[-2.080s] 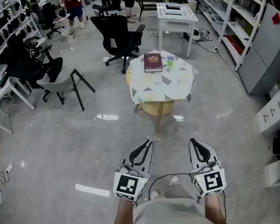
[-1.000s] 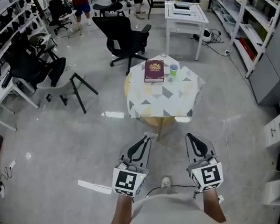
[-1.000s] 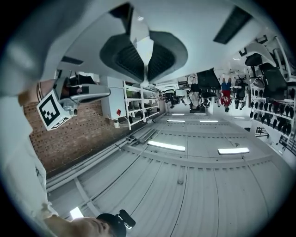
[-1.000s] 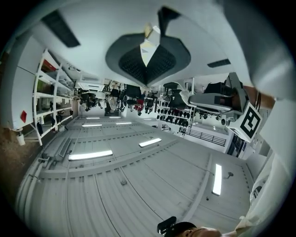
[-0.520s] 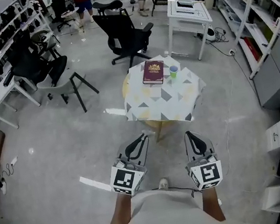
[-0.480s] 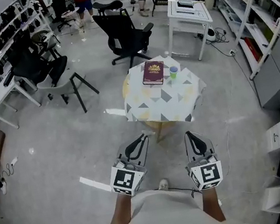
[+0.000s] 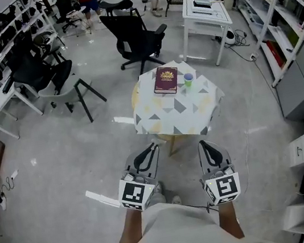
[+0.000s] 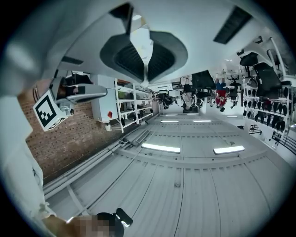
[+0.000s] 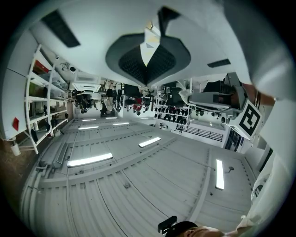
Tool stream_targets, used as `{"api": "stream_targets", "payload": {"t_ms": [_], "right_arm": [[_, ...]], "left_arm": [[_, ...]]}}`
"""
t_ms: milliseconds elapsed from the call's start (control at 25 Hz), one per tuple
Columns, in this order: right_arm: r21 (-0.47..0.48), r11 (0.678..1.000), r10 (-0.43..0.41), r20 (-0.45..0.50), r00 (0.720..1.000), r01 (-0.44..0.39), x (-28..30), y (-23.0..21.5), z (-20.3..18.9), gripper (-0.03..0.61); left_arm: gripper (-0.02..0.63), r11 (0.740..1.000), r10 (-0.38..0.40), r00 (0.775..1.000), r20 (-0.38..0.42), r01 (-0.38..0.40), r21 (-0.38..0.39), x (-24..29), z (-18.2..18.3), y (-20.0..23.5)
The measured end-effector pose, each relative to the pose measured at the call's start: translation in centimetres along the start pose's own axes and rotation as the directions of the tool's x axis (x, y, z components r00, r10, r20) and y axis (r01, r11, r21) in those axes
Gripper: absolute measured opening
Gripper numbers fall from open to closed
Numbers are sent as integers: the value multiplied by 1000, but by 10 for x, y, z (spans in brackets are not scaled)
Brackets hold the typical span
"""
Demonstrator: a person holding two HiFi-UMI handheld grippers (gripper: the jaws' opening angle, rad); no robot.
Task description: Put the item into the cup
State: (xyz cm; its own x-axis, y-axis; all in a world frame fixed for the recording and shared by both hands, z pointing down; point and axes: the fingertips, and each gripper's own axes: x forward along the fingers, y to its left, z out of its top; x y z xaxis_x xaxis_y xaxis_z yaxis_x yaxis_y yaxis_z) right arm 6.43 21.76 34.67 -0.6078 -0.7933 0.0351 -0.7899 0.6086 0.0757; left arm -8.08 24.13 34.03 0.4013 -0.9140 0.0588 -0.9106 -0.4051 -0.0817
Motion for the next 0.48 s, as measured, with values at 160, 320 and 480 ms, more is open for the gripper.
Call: {"api": "stream_targets", "payload": {"t_ms": [160,320,480], "right_arm": [[-1,1000,-11,-9,1000,11,10,-4,-3,6],[-17,1000,-24,-16,1000,23,27,-8,-2,6],[-25,998,-50,-24,998,50,46,-15,-3,6]], "left_arm": [[35,1000,-7,1000,3,7,-4,10,-3,8],[35,1000,-19,1000,8,19,-9,24,-6,21],[35,999,-50,999,11,50,-12,44,-9,35]]}}
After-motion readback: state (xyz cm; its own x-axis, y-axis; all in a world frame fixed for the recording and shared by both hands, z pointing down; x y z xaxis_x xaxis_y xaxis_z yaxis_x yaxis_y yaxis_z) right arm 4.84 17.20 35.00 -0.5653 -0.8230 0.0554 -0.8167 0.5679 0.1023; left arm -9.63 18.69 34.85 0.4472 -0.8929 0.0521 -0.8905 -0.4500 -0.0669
